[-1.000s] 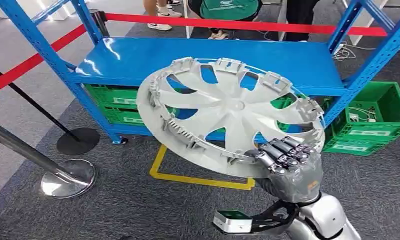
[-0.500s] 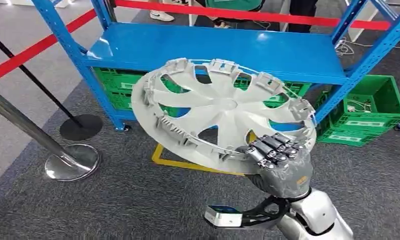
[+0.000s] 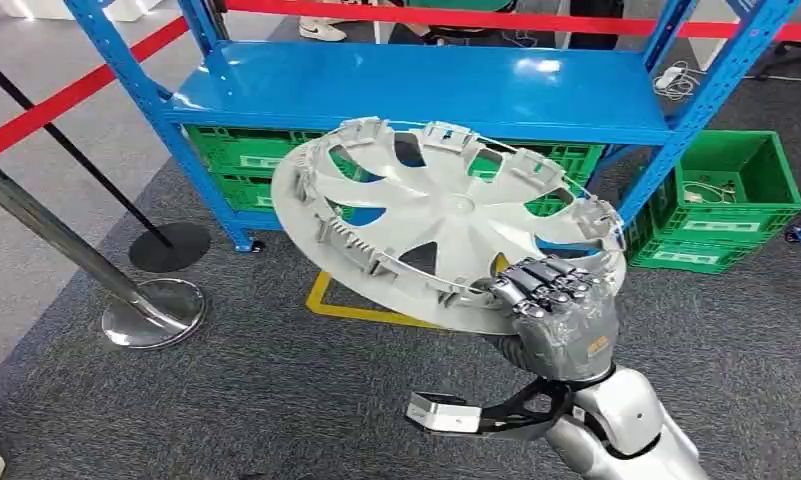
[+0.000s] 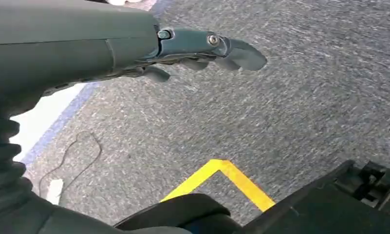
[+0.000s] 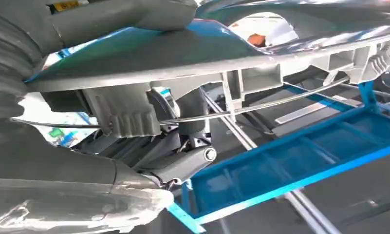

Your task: Take the parts from the cabinet and place them on the table.

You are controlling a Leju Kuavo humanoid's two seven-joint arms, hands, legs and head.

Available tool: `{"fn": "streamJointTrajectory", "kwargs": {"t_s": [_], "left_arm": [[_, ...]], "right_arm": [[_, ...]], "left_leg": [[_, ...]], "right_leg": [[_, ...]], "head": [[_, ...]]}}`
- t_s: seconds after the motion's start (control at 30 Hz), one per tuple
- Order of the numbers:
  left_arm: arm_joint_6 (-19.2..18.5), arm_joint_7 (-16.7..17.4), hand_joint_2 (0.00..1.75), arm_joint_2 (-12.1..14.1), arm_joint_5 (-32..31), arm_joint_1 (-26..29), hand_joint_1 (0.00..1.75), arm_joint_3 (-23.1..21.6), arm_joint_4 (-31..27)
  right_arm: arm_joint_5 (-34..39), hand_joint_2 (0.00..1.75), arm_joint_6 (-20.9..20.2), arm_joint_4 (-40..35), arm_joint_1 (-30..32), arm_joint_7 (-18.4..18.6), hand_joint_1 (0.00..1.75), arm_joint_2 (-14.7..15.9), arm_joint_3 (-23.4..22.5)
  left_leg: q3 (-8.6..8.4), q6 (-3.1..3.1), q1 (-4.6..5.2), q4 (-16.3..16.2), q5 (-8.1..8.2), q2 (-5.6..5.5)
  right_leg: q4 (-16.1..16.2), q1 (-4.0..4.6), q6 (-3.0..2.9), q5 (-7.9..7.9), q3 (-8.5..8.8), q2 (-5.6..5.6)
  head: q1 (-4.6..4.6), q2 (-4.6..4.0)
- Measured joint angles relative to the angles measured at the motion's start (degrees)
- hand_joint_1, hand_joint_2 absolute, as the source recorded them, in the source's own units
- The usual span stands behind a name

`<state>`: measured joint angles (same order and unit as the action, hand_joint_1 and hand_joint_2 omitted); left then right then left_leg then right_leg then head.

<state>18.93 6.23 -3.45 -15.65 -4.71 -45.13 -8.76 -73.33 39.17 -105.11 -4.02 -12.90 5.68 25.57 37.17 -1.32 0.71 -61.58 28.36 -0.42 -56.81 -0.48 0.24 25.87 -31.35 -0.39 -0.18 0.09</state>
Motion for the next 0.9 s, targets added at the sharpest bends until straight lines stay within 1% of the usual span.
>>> {"fn": "streamJointTrajectory", "kwargs": {"t_s": [0.03, 0.07, 0.1, 0.13, 0.17, 0.2, 0.23, 0.27, 0.3, 0.33, 0.37, 0.4, 0.43, 0.47, 0.5, 0.53, 0.57, 0.6, 0.63, 0.67, 0.7, 0.73, 0.77, 0.8, 0.83, 0.87, 0.9], "left_arm": [[0.0, 0.0, 1.75, 0.0, 0.0, -0.2, 0.0, 0.02, 0.0], [0.0, 0.0, 1.75, 0.0, -0.02, -0.37, 0.0, 0.02, 0.0], [0.0, 0.0, 1.75, 0.0, 0.0, -0.42, 0.0, 0.02, 0.0], [0.0, 0.0, 1.75, 0.0, -0.02, -0.41, 0.0, 0.0, 0.0], [-0.09, 0.0, 1.75, -0.02, -0.07, -0.33, 0.0, 0.0, 0.0], [-0.22, 0.0, 1.75, -0.04, -0.11, -0.28, 0.0, -0.02, 0.0], [-0.26, 0.0, 1.75, -0.04, -0.11, -0.19, 0.0, -0.04, 0.0], [-0.37, 0.0, 1.75, -0.15, -0.13, -0.08, 0.0, -0.07, 0.0], [-0.35, 0.0, 1.75, -0.15, -0.13, 0.07, 0.0, -0.07, 0.0], [-0.35, 0.0, 1.75, -0.17, -0.2, 0.3, 0.0, -0.09, 0.0], [-0.35, 0.0, 1.75, -0.17, -0.28, 0.46, 0.0, -0.09, 0.0], [-0.42, 0.0, 1.75, -0.13, -0.28, 0.64, 0.0, -0.07, 0.0], [-0.55, 0.0, 1.75, -0.15, -0.28, 0.79, 0.0, -0.07, 0.0], [-0.59, 0.0, 1.75, -0.02, -0.26, 0.73, 0.0, -0.04, 0.0], [-0.59, 0.0, 1.75, 0.04, -0.28, 0.64, 0.0, -0.04, 0.0], [-0.59, 0.0, 1.75, 0.0, -0.31, 0.57, 0.0, -0.04, 0.0], [-0.61, 0.0, 1.75, -0.07, -0.31, 0.5, 0.0, -0.04, 0.0], [-0.61, 0.0, 1.75, -0.07, -0.31, 0.45, 0.0, -0.04, 0.0], [-0.63, 0.0, 1.75, -0.07, -0.33, 0.36, 0.0, -0.04, 0.0], [-0.63, 0.0, 1.75, -0.07, -0.33, 0.23, 0.0, -0.04, 0.0], [-0.66, 0.0, 1.75, -0.11, -0.33, 0.11, 0.0, -0.04, 0.0], [-0.68, 0.0, 1.75, -0.15, -0.37, -0.01, 0.0, -0.04, 0.0], [-0.7, 0.0, 1.75, -0.18, -0.42, -0.2, 0.0, -0.04, 0.0], [-0.7, 0.0, 1.75, -0.17, -0.46, -0.34, 0.0, -0.04, 0.0], [-0.72, 0.0, 1.75, -0.2, -0.48, -0.23, 0.0, -0.04, 0.0], [-0.74, 0.0, 1.75, -0.15, -0.5, -0.24, 0.0, -0.04, 0.0], [-0.74, 0.0, 1.75, -0.15, -0.52, -0.35, 0.0, -0.04, 0.0]], "right_arm": [[-0.07, 1.75, 0.0, 0.07, -0.03, 0.17, 1.75, 0.0, 0.04], [-0.24, 1.75, 0.0, 0.24, -0.04, 0.37, 1.75, 0.0, 0.13], [-0.26, 1.75, 0.0, 0.39, -0.04, 0.5, 1.75, 0.02, 0.15], [-0.31, 1.75, 0.0, 0.5, -0.06, 0.66, 1.75, 0.02, 0.15], [-0.33, 1.75, 0.0, 0.61, -0.07, 0.74, 1.75, 0.04, 0.2], [-0.37, 1.75, 0.0, 0.68, -0.1, 0.74, 1.75, 0.04, 0.24], [-0.39, 1.75, 0.0, 0.68, -0.12, 0.74, 1.75, 0.04, 0.3], [-0.42, 1.75, 0.0, 0.68, -0.19, 0.76, 1.75, 0.04, 0.35], [-0.44, 1.75, 0.02, 0.68, -0.4, 0.81, 1.75, 0.07, 0.37], [-0.5, 1.75, 0.02, 0.68, -0.55, 0.83, 1.75, 0.07, 0.39], [-0.57, 1.75, 0.02, 0.77, -0.63, 0.83, 1.75, 0.09, 0.46], [-0.79, 1.75, 0.02, 0.85, -0.62, 0.94, 1.75, 0.09, 0.52], [-0.96, 1.75, 0.02, 0.96, -0.63, 1.16, 1.75, 0.28, 0.57], [-1.07, 1.75, 0.02, 1.07, -0.57, 1.44, 1.75, 0.39, 0.63], [-1.18, 1.75, 0.02, 1.16, -0.57, 1.68, 1.75, 0.48, 0.72], [-1.31, 1.75, 0.02, 1.25, -0.63, 1.95, 1.75, 0.57, 0.83], [-1.38, 1.75, 0.02, 1.31, -0.64, 2.01, 1.75, 0.61, 0.98], [-1.44, 1.75, 0.02, 1.33, -0.64, 2.21, 1.75, 0.68, 1.09], [-1.47, 1.75, 0.02, 1.33, -0.66, 2.29, 1.75, 0.77, 1.14], [-1.49, 1.75, 0.02, 1.35, -0.67, 2.36, 1.75, 0.85, 1.18], [-1.51, 1.75, 0.02, 1.35, -0.71, 2.47, 1.75, 0.9, 1.2], [-1.51, 1.75, 0.02, 1.35, -0.81, 2.47, 1.75, 0.9, 1.22], [-1.51, 1.75, 0.02, 1.35, -1.0, 2.49, 1.75, 0.9, 1.27], [-1.53, 1.75, 0.02, 1.35, -1.1, 2.56, 1.75, 0.9, 1.31], [-1.55, 1.75, 0.02, 1.36, -1.0, 2.64, 1.75, 0.9, 1.33], [-1.55, 1.75, 0.02, 1.35, -1.21, 2.73, 1.75, 0.94, 1.33], [-1.66, 1.75, 0.02, 1.38, -1.32, 2.73, 1.75, 0.96, 1.33]], "left_leg": [[1.17, -0.24, -0.11, -4.45, 2.88, 0.0], [2.11, -0.4, -0.18, -8.83, 4.97, 0.0], [2.29, -0.51, -0.23, -11.52, 5.42, 0.0], [1.36, -0.56, -0.31, -11.76, 4.05, 0.0], [-0.32, -0.54, -0.38, -10.04, 1.88, 0.0], [-3.01, -0.5, -0.51, -6.37, -0.37, 0.0], [-5.99, -0.49, -0.67, -1.94, -1.67, 0.0], [-8.45, -0.55, -0.82, 2.3, -0.63, -0.02], [-10.09, -0.19, -0.48, 5.73, 0.13, -0.26], [-9.67, 0.24, -0.42, 6.2, 0.14, -0.31], [-9.12, 0.56, -0.11, 6.14, -0.33, -0.35], [-8.67, 1.07, 0.15, 6.18, -0.97, -0.34], [-7.95, 1.53, -0.26, 6.61, -1.75, -0.1], [-7.2, 2.05, -0.19, 6.46, -2.41, -0.05], [-6.6, 2.48, -0.19, 6.45, -2.99, 0.02], [-5.91, 2.68, -0.14, 6.45, -3.67, 0.02], [-5.2, 2.75, -0.03, 6.38, -4.33, 0.04], [-4.38, 2.78, 0.07, 6.27, -5.0, 0.09], [-3.63, 2.78, 0.14, 6.19, -5.54, 0.11], [-2.82, 2.74, 0.19, 6.09, -6.16, 0.12], [-2.09, 2.67, 0.19, 6.0, -6.72, 0.1], [-1.31, 2.52, 0.17, 5.88, -7.36, 0.04], [-0.82, 2.28, 0.17, 5.74, -7.97, -0.04], [-0.34, 1.91, 0.37, 5.65, -8.47, -0.11], [-0.52, 1.62, 0.25, 6.05, -9.22, -0.09], [-0.46, 1.36, 0.05, 6.04, -9.63, -0.1], [-0.21, 1.0, -0.01, 6.13, -10.22, -0.11]], "right_leg": [[-0.02, 0.03, -0.04, -0.52, -0.65, -0.07], [-0.08, 0.11, -0.04, -1.03, -1.35, -0.16], [-0.2, 0.15, -0.01, -1.49, -2.05, -0.23], [-0.41, 0.17, 0.07, -1.96, -2.85, -0.24], [-0.68, 0.17, 0.17, -2.36, -3.56, -0.22], [-0.98, 0.15, 0.32, -2.73, -4.26, -0.17], [-1.27, 0.14, 0.46, -3.07, -4.83, -0.13], [-1.39, 0.24, 0.76, -3.45, -5.42, -0.05], [-1.6, 0.44, 1.03, -3.98, -5.92, -0.05], [-1.41, 0.41, 1.27, -4.95, -6.38, -0.08], [-0.99, 0.15, 1.51, -5.69, -6.64, -0.12], [-0.67, -0.07, 2.0, -6.37, -6.83, -0.11], [-0.69, -0.22, 2.29, -6.55, -7.52, -0.01], [-1.74, -0.26, 2.51, -3.87, -8.19, 0.07], [-4.37, -0.21, 2.56, -0.38, -9.01, 0.13], [-9.28, -0.2, 2.78, 3.55, -9.81, 0.16], [-14.19, -0.18, 2.87, 6.09, -10.63, 0.16], [-18.02, -0.18, 2.92, 7.01, -10.88, 0.17], [-19.1, -0.18, 2.88, 6.09, -10.15, 0.17], [-17.95, -0.15, 2.78, 3.93, -8.27, 0.17], [-14.86, -0.14, 2.63, 1.81, -5.54, 0.17], [-9.86, -0.12, 2.5, 0.45, -1.81, 0.17], [-4.37, -0.11, 2.4, 2.26, 1.77, 0.19], [0.52, 0.19, 2.36, 4.21, 4.73, 0.28], [-0.47, 0.36, 2.19, 3.35, 3.98, 0.48], [-0.16, 0.5, 1.96, 3.22, 3.34, 0.59], [-0.52, 0.62, 1.58, 2.94, 3.02, 0.58]], "head": [[0.11, 0.0], [0.07, 0.0], [0.09, 0.0], [0.11, 0.0], [0.07, 0.0], [0.11, 0.0], [0.04, 0.0], [0.07, 0.0], [0.2, 0.0], [0.2, 0.0], [0.2, 0.0], [0.2, 0.0], [0.02, 0.0], [-0.06, 0.02], [0.37, 0.0], [0.5, 0.02], [0.5, 0.0], [0.55, 0.0], [0.46, 0.0], [0.55, 0.0], [0.48, 0.0], [0.53, 0.0], [0.53, 0.0], [0.5, 0.0], [0.24, 0.0], [0.86, 0.0], [0.9, 0.02]]}}
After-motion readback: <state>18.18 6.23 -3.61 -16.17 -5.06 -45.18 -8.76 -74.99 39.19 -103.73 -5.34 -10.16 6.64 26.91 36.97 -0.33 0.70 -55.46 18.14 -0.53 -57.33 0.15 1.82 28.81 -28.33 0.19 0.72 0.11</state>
